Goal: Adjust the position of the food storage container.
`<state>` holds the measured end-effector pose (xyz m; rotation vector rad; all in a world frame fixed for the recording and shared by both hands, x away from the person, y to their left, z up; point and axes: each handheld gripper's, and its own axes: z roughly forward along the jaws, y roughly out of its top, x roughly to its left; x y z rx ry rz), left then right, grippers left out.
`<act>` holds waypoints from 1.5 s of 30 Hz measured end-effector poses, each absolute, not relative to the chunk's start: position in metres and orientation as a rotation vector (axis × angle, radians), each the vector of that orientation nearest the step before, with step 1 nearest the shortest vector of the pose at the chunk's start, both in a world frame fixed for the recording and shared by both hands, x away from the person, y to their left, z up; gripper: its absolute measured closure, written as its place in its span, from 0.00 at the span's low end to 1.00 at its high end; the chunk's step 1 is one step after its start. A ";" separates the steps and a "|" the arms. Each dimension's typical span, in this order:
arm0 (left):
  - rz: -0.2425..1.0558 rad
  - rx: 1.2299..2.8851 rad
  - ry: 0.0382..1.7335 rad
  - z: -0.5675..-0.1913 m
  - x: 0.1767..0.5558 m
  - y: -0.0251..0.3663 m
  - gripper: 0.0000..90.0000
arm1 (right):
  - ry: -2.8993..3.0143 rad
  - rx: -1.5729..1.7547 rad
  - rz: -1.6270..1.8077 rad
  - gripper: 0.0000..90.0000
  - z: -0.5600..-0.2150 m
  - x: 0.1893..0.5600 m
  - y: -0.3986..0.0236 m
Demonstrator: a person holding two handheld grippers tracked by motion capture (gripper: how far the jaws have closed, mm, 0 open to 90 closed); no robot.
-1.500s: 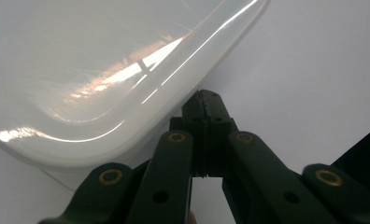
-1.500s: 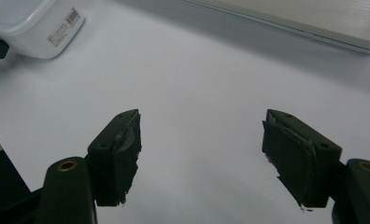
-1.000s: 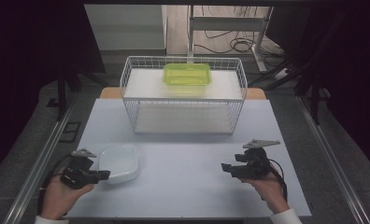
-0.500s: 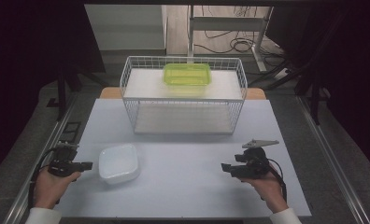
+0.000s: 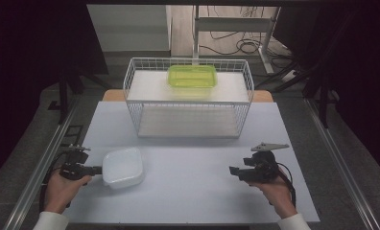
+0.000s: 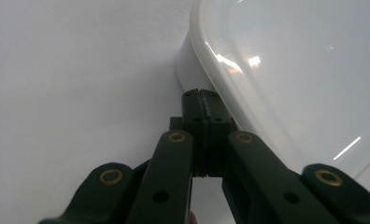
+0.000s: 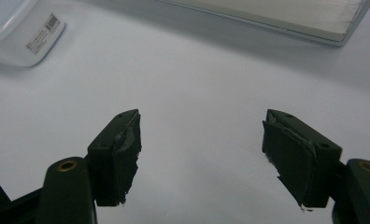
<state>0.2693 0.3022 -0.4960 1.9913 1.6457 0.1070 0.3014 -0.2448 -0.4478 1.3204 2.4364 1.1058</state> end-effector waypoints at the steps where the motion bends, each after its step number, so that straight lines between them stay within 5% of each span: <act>1: 0.104 1.989 1.645 -0.496 0.270 0.302 1.00 | 2.437 1.320 1.105 0.31 -0.448 0.301 -0.245; 45: -0.093 2.154 1.387 -0.499 0.310 0.161 1.00 | 2.429 1.338 1.113 0.32 -0.448 0.302 -0.245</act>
